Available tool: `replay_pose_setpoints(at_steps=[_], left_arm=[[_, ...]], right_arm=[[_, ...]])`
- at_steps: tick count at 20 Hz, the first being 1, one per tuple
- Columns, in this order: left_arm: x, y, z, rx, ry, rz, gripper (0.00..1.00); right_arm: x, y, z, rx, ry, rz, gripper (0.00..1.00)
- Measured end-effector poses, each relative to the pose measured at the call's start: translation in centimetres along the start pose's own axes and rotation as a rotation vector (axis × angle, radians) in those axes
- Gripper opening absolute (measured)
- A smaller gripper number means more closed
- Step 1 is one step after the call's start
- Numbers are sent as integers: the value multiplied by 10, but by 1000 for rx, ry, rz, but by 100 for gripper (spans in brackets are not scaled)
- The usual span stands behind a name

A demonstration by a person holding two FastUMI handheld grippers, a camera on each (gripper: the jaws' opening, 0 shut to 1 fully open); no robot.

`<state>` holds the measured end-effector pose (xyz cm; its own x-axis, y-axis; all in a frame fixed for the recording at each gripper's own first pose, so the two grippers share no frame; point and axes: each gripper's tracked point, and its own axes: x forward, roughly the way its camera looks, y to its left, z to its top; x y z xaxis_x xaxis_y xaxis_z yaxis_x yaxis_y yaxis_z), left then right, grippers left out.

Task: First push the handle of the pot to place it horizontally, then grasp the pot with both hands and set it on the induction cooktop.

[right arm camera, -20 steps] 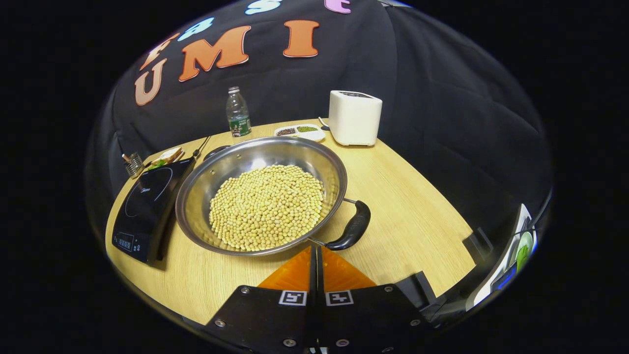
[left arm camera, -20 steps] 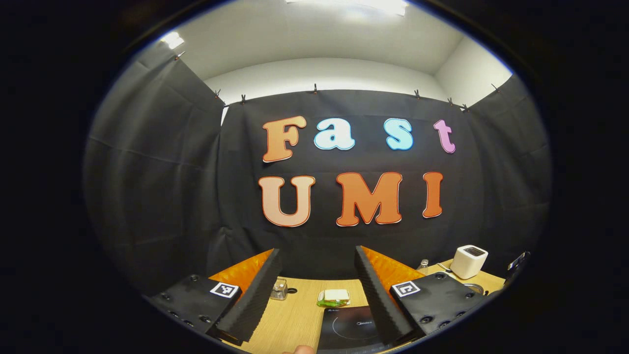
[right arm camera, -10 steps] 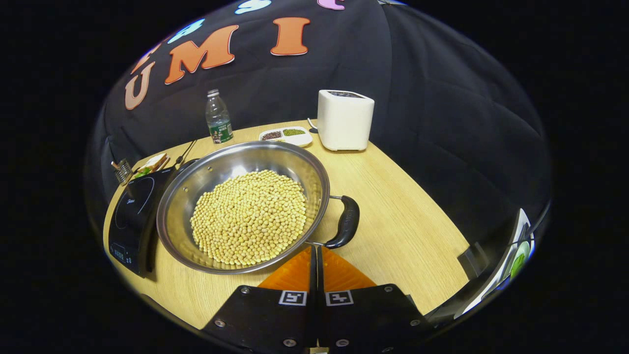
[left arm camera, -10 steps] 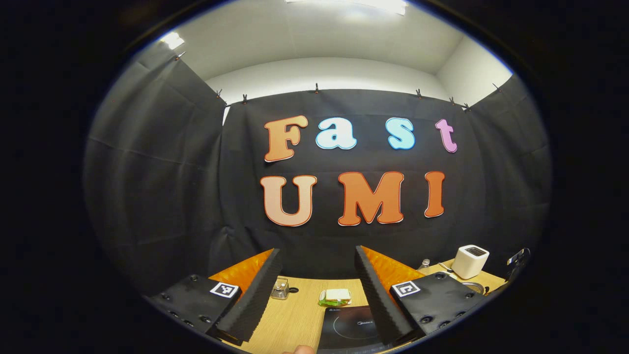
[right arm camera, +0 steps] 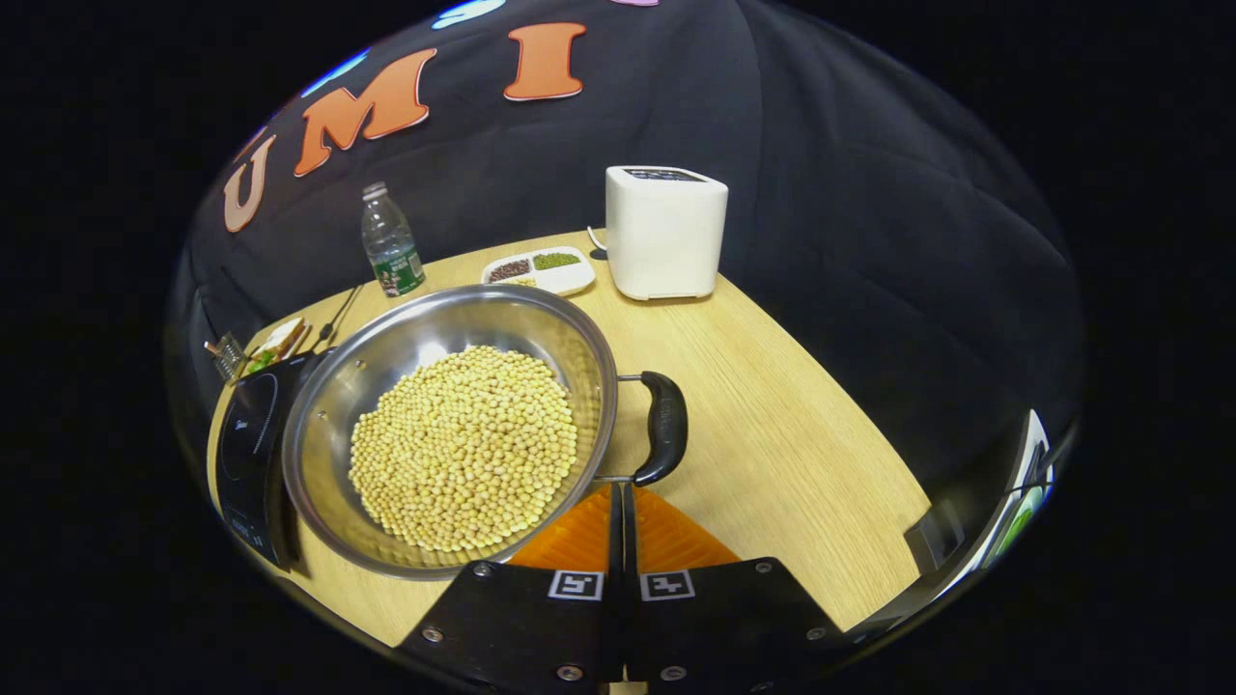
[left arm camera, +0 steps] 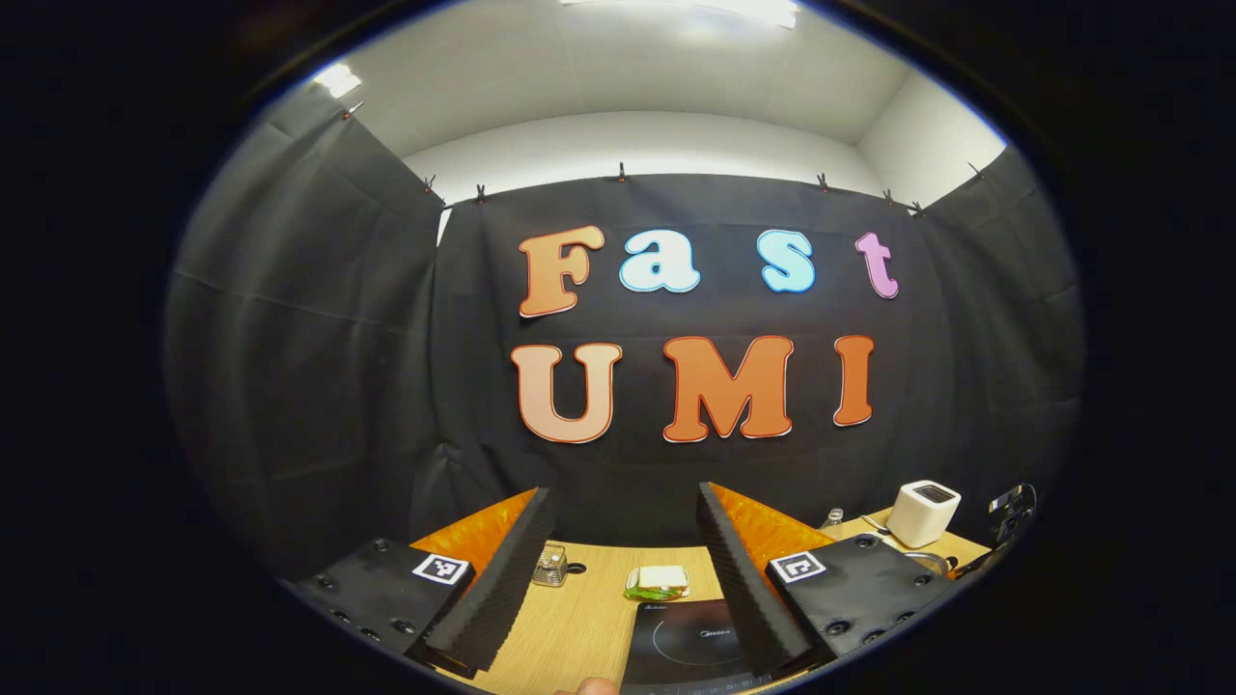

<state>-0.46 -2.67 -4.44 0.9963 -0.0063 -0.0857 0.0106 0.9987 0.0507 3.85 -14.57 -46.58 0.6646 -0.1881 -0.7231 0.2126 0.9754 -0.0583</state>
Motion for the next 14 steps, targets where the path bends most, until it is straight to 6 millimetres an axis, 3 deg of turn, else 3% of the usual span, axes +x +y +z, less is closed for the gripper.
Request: replay_pose_setpoints(at_steps=[6,14], left_arm=[[0,-7,3,5,-4,-6,98],[7,-15,-14,3,30,-14,98]], right_arm=[[18,-4,9,54,16,2,0],[48,-21,25,111,41,-30,0]])
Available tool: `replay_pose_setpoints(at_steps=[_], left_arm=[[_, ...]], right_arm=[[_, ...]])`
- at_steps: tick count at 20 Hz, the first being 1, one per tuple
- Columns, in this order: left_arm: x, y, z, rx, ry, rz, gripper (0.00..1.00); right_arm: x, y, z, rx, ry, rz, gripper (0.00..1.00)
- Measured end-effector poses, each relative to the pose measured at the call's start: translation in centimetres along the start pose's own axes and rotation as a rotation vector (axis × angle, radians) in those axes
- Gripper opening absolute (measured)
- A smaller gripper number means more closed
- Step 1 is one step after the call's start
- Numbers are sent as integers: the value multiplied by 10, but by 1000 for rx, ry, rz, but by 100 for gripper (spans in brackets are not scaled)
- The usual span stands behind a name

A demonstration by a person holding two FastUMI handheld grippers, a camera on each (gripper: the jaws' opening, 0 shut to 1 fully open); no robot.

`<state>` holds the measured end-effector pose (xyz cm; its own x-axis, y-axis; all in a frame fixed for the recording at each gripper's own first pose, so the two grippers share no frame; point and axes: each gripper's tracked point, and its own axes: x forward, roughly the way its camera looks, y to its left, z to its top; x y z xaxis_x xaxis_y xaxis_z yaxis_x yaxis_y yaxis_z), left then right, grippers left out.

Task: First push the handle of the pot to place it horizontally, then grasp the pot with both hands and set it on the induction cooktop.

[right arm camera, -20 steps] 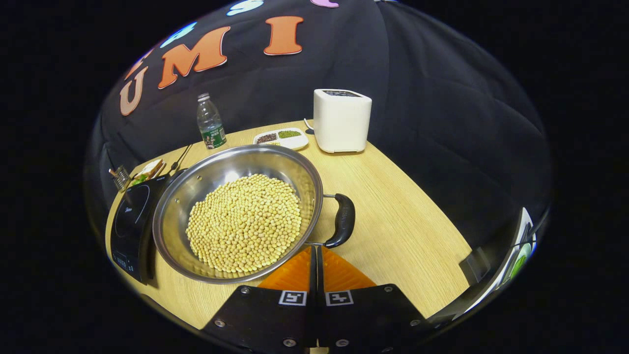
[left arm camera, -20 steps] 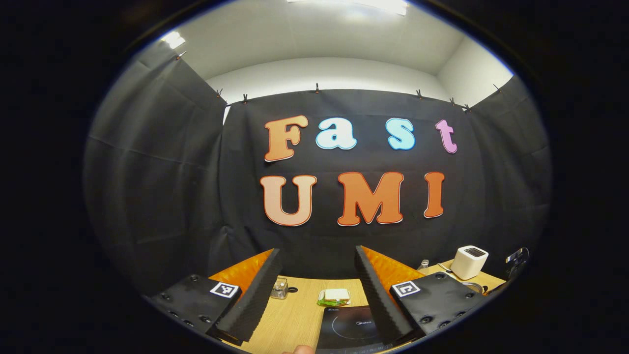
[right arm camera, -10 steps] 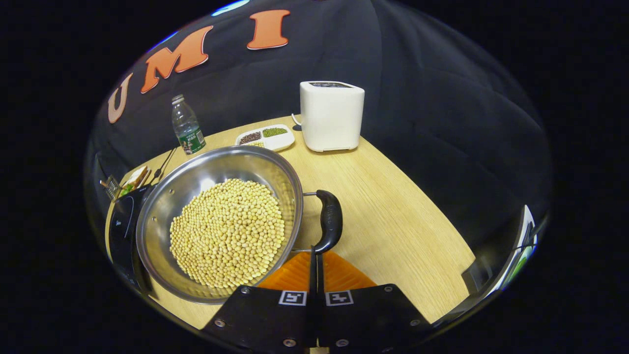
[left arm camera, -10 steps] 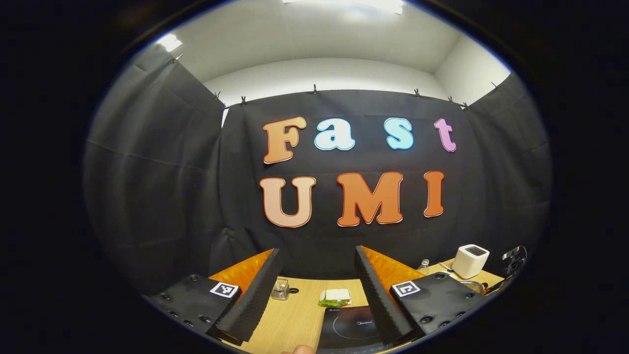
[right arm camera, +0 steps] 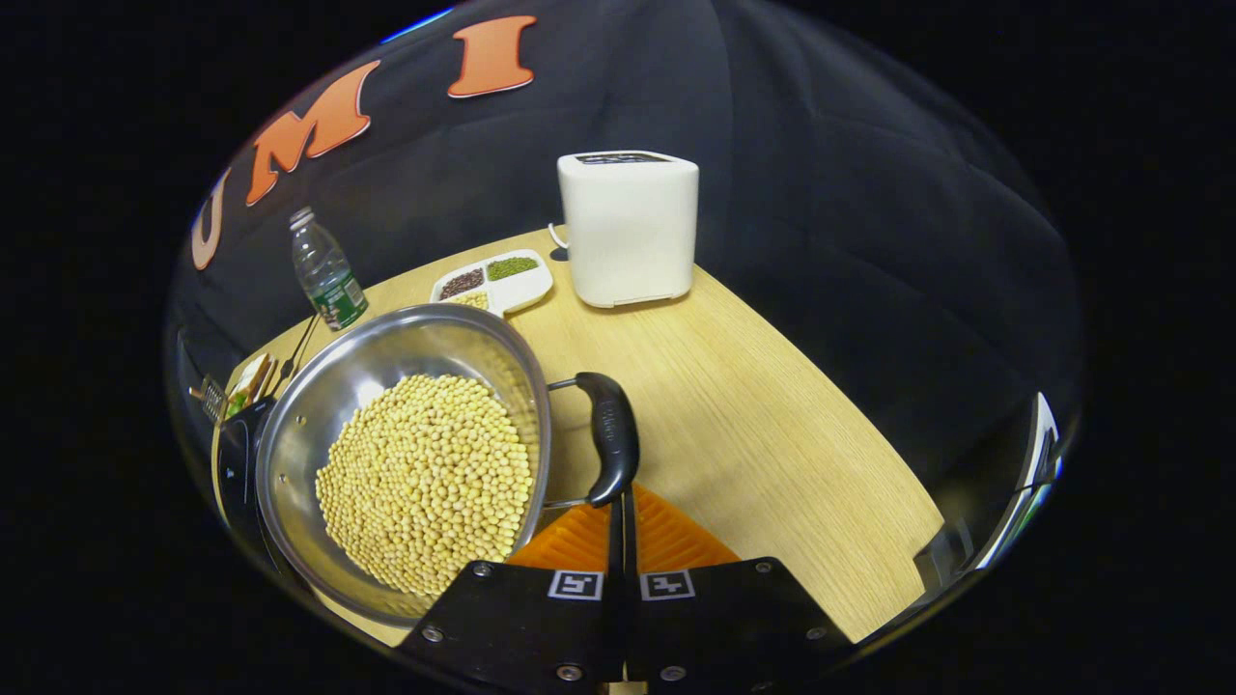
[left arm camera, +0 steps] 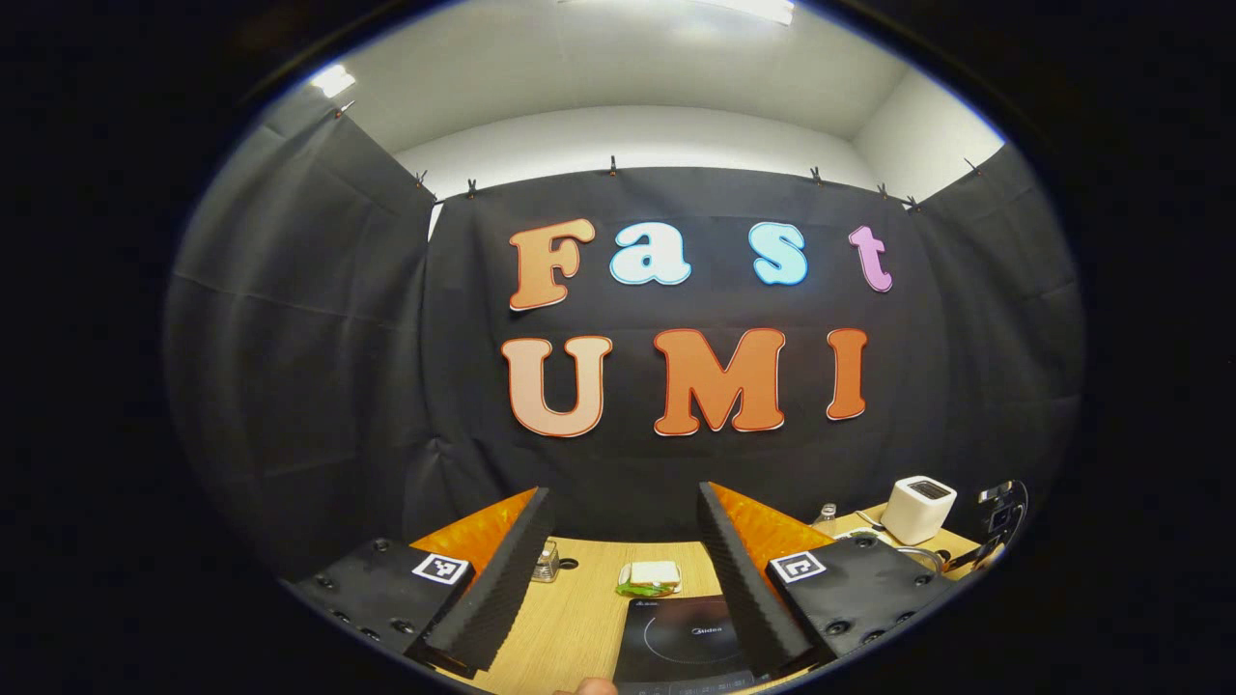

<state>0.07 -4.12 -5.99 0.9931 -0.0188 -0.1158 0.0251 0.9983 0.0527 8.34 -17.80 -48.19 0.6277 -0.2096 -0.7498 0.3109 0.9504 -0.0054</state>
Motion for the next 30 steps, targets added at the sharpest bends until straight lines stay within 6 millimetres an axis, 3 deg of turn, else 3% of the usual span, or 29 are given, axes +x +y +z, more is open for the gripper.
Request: replay_pose_setpoints(at_steps=[7,13,16,19,22,23,26,30], left_arm=[[17,-16,-31,1,57,-18,98],[47,-58,-78,-29,125,-58,98],[66,-93,-114,-26,169,-86,99],[79,-140,-159,-52,244,-146,96],[93,-183,-202,-70,310,-191,99],[96,-197,-216,-70,330,-204,99],[95,-251,-257,-83,419,-273,98],[101,-313,-303,-69,507,-353,98]], right_arm=[[10,6,14,5,1,-1,0],[-6,-6,23,-4,-24,-23,0],[-27,-7,42,16,-82,11,1],[-46,0,54,24,-128,67,9],[-54,10,68,26,-173,118,37],[-54,13,71,17,-180,128,38],[-51,22,78,-21,-202,149,72],[-35,24,81,-36,-189,122,91]])
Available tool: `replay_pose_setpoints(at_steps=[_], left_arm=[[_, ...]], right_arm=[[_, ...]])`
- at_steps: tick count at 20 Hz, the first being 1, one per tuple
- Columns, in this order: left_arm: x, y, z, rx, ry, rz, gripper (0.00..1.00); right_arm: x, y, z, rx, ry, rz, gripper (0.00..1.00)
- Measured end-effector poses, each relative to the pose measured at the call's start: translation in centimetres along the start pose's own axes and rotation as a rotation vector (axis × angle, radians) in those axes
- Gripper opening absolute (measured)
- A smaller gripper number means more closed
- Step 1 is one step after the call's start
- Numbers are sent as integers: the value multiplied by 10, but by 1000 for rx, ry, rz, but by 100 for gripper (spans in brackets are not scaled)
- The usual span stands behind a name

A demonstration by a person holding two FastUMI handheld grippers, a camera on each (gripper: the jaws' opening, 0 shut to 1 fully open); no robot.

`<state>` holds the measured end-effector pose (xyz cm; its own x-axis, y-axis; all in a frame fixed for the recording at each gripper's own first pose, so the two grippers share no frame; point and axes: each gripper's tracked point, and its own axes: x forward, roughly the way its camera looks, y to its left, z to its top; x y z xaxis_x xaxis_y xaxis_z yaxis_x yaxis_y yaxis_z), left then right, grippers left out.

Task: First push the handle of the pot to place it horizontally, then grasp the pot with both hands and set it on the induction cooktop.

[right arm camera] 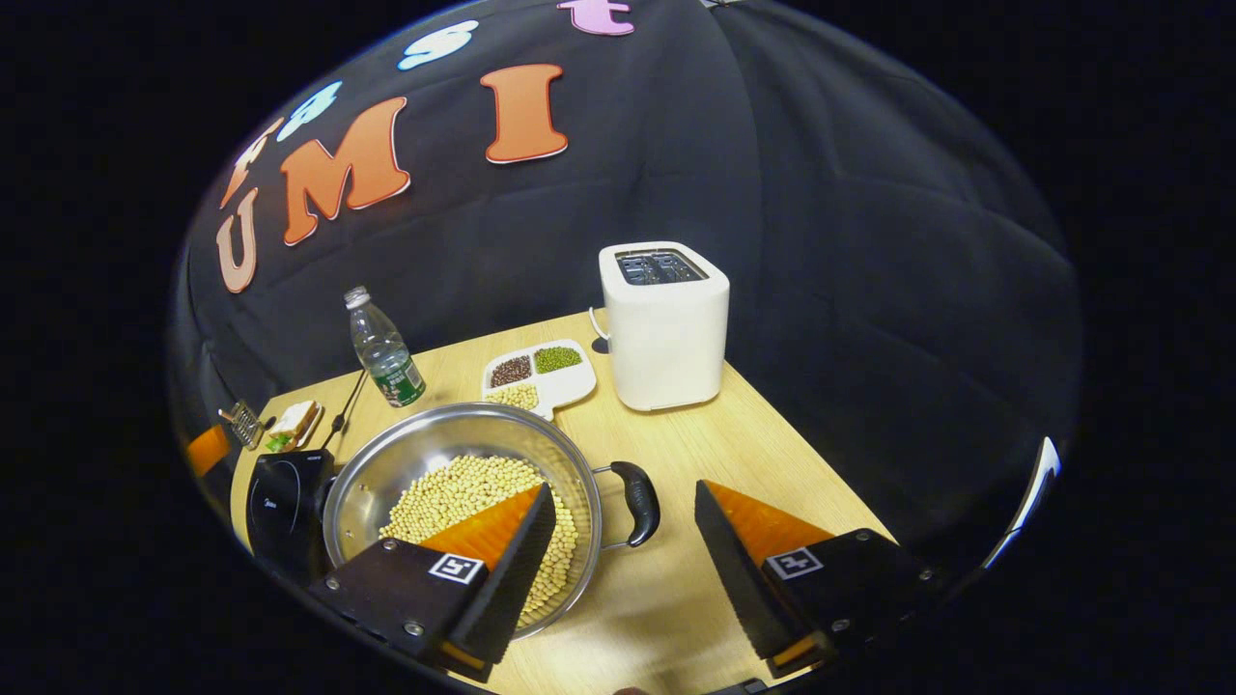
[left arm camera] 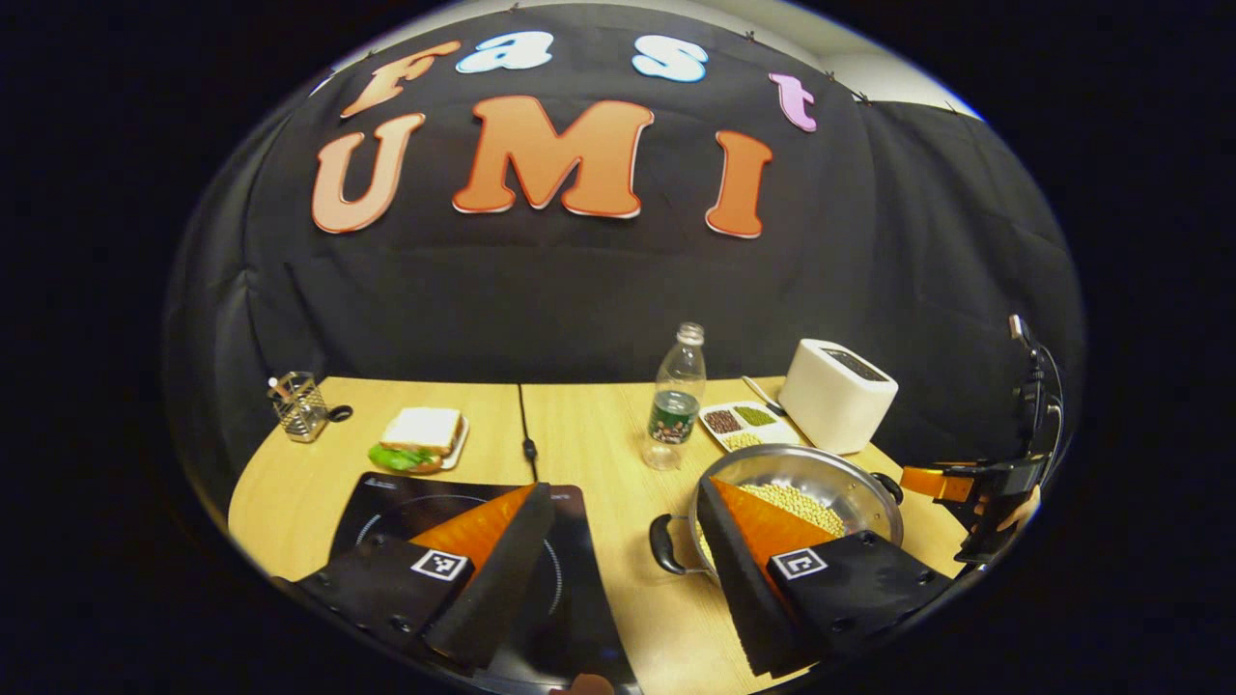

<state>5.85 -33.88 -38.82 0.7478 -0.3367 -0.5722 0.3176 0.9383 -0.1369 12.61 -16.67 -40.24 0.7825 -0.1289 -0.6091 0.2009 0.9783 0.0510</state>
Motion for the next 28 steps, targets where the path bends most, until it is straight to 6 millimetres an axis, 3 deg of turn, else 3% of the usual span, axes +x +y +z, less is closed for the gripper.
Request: replay_pose_setpoints(at_steps=[5,8,14,17,19,20,22,28], left_arm=[[50,-37,-46,34,118,-44,98],[76,-33,-69,39,182,-23,99],[111,-28,-106,33,289,-23,99],[121,-25,-115,42,314,-23,99],[126,-33,-117,32,316,-47,88],[127,-32,-118,45,322,-30,78],[127,-31,-117,50,337,-15,70],[124,-35,-120,0,363,-19,66]], right_arm=[[18,-13,-2,-6,10,-31,94],[31,-15,-4,-6,22,-39,94],[63,0,-18,-13,79,-7,94],[71,10,-32,-11,131,21,94],[76,10,-34,-20,137,17,93],[78,11,-35,-20,143,16,89],[78,11,-40,-12,164,18,78],[66,11,-48,46,200,18,60]])
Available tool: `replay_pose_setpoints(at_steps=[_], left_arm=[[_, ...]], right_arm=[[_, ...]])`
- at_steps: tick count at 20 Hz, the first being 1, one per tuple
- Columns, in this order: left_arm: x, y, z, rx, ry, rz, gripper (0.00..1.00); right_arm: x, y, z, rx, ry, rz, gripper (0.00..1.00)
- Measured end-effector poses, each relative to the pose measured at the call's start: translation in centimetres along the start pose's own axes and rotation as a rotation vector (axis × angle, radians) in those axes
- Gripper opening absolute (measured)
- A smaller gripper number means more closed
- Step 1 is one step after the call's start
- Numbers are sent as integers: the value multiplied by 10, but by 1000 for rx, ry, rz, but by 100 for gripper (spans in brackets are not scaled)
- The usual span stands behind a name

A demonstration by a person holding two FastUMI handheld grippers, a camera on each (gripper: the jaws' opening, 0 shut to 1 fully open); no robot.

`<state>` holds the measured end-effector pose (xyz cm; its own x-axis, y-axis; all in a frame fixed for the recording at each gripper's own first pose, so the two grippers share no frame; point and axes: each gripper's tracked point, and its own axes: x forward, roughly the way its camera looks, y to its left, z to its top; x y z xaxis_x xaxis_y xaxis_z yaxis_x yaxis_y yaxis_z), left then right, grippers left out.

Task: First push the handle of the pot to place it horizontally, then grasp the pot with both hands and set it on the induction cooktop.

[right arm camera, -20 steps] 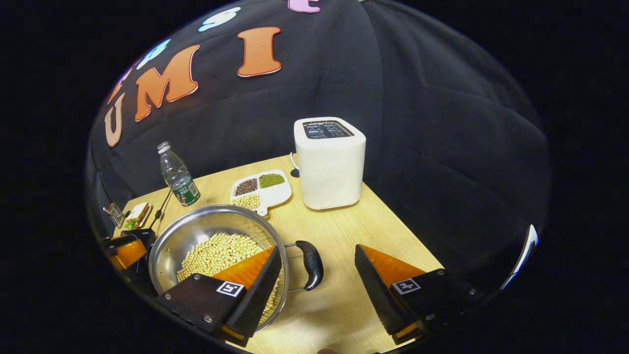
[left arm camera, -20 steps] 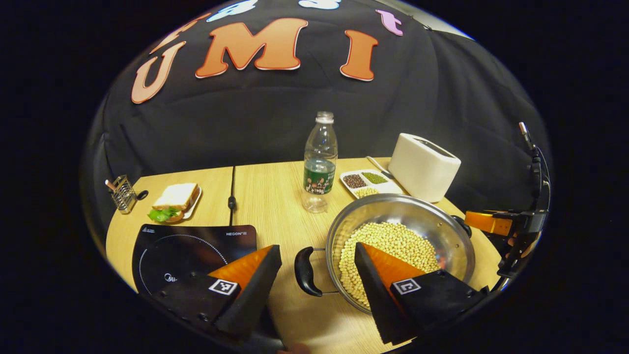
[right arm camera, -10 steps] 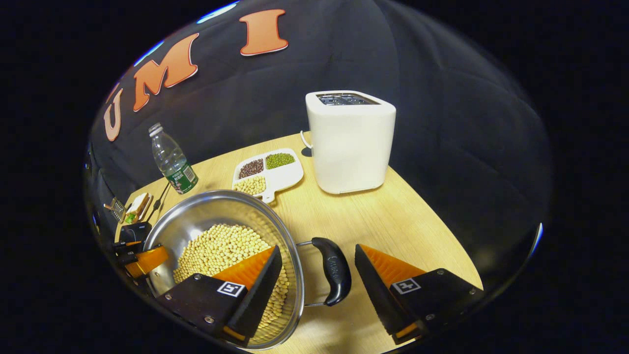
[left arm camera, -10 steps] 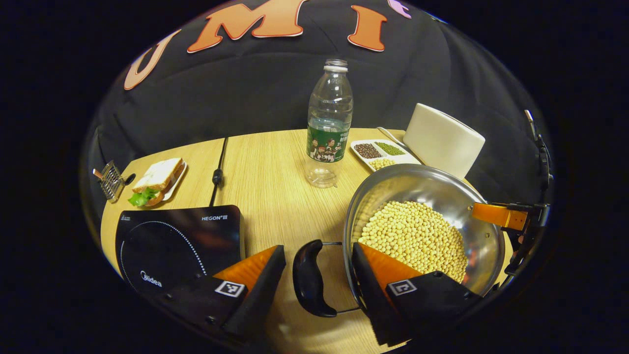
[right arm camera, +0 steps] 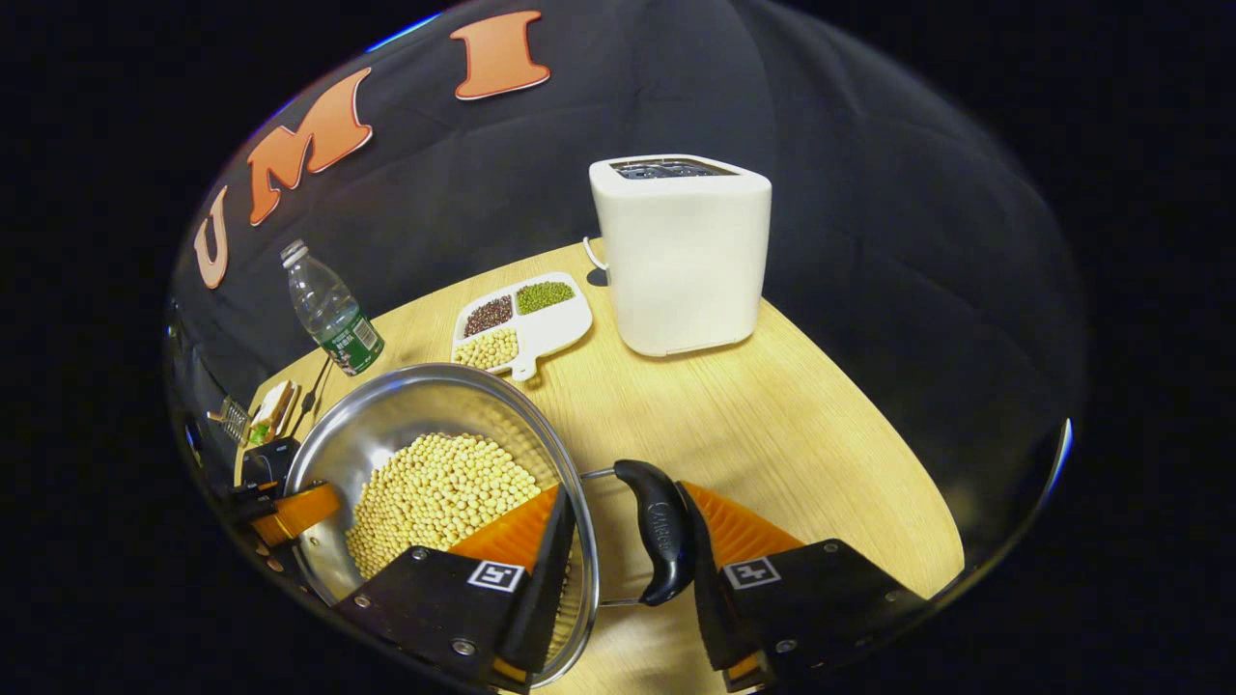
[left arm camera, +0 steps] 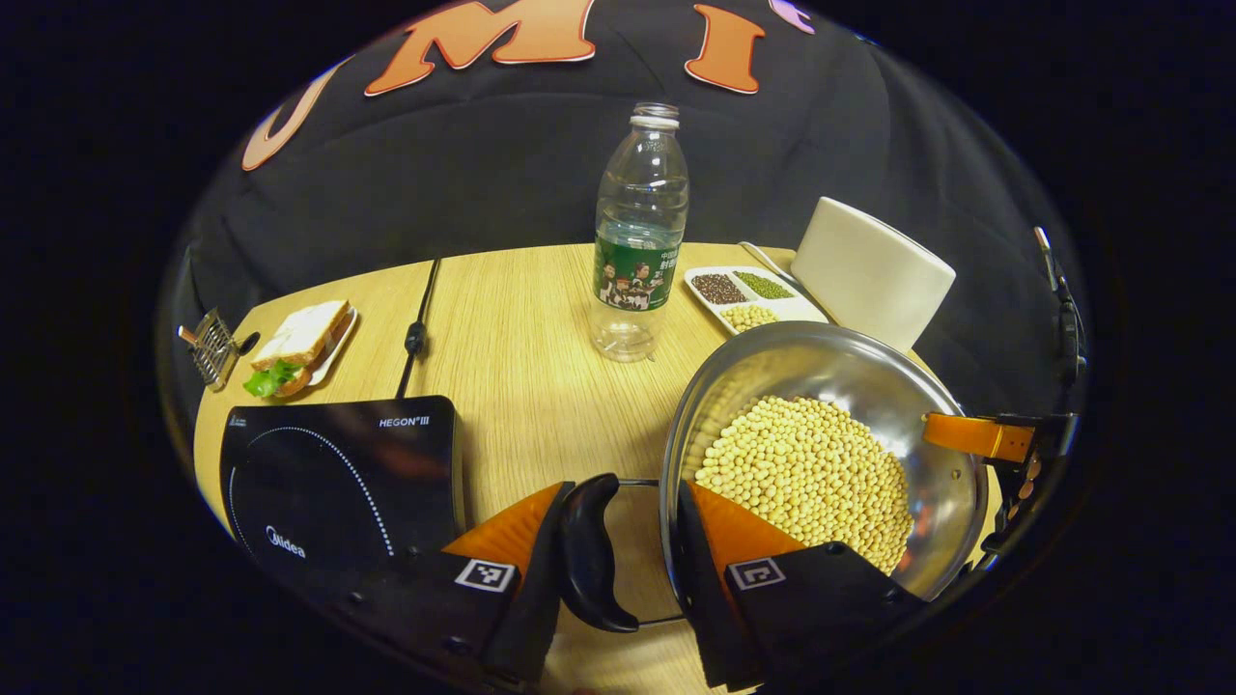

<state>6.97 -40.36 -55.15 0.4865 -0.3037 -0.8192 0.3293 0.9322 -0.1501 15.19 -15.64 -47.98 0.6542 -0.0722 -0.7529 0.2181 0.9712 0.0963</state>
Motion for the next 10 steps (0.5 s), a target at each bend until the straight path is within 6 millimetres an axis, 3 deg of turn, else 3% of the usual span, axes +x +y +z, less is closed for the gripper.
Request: replay_pose_setpoints(at_steps=[2,4,10], left_arm=[[-2,-2,-4,-27,10,-5,64],[-16,0,-10,-30,17,5,66],[-61,10,17,-4,-60,13,63]], right_arm=[[-6,-1,-6,5,4,6,58],[-12,0,-9,25,7,9,57],[-51,17,13,13,-51,24,57]])
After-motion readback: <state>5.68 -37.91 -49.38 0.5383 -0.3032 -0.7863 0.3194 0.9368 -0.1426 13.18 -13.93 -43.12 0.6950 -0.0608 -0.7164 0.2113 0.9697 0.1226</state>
